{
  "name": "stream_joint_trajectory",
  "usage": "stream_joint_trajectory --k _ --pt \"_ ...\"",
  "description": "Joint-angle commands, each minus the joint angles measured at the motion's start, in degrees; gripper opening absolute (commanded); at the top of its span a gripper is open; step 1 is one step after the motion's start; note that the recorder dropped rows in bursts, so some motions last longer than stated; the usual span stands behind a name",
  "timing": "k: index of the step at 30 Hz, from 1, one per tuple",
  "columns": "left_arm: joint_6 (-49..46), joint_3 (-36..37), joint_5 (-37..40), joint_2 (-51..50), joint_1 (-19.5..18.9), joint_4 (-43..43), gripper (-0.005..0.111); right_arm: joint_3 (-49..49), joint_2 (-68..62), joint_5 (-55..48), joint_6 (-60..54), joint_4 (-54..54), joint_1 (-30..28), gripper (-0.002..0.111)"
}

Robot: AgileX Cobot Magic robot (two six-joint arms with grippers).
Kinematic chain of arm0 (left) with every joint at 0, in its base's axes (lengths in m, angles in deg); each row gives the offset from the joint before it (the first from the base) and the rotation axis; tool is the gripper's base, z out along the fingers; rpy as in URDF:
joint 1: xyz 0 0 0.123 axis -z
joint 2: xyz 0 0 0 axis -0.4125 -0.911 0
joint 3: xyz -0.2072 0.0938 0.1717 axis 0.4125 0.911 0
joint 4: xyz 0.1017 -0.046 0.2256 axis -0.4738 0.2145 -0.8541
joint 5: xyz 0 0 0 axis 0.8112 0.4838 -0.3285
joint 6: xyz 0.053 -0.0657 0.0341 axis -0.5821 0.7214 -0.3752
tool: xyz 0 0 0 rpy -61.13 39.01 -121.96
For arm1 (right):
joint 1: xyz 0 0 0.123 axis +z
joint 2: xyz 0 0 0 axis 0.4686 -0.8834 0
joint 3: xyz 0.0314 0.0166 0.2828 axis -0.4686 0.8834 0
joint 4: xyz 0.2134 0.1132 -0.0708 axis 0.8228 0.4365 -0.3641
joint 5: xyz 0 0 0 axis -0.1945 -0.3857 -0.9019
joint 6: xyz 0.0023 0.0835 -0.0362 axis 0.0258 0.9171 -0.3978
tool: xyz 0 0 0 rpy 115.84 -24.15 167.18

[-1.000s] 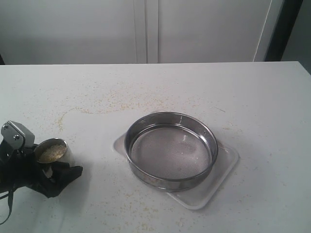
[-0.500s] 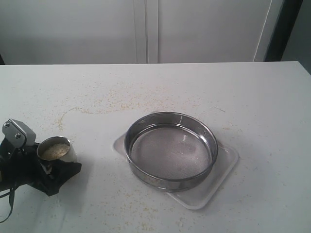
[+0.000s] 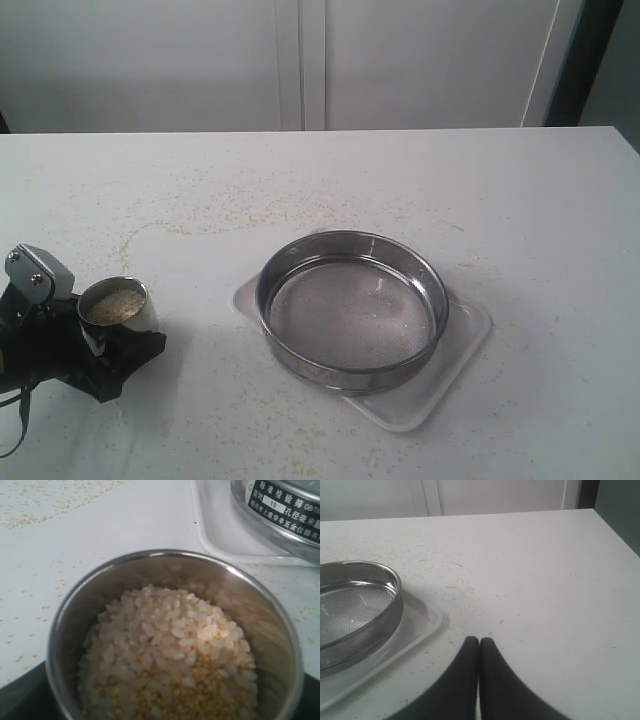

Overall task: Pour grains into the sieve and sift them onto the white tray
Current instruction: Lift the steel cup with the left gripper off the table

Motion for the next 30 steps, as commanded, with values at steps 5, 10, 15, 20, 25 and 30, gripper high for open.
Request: stream_joint_trajectory --k 5,10,15,20,25,30 --pt "0.27 -0.07 -0.1 -0.03 0.32 0.35 0.0 0.12 0.28 0.79 -0.09 0.0 -0.38 0.0" --pt "2.33 -0.06 -0.1 2.23 0.32 0.35 0.0 0.12 0.28 0.79 -0.09 0.0 -0.38 0.0" --pt "6.18 -0.06 -0.1 5.66 0.32 0.46 0.0 0.12 0.28 0.79 -0.09 0.0 -0.38 0.0" --pt "10.35 -0.06 -0.1 9.99 0.32 0.25 0.0 0.12 0.28 0.79 -0.09 0.0 -0.38 0.0" --pt "14.55 -0.16 1.91 15.4 0.32 -0.17 0.0 0.12 0.28 0.79 -0.09 0.0 -0.38 0.0" --pt "18.82 -0.5 5.74 20.89 0.32 -1.78 0.0 0.12 0.28 0.79 -0.09 0.0 -0.38 0.0"
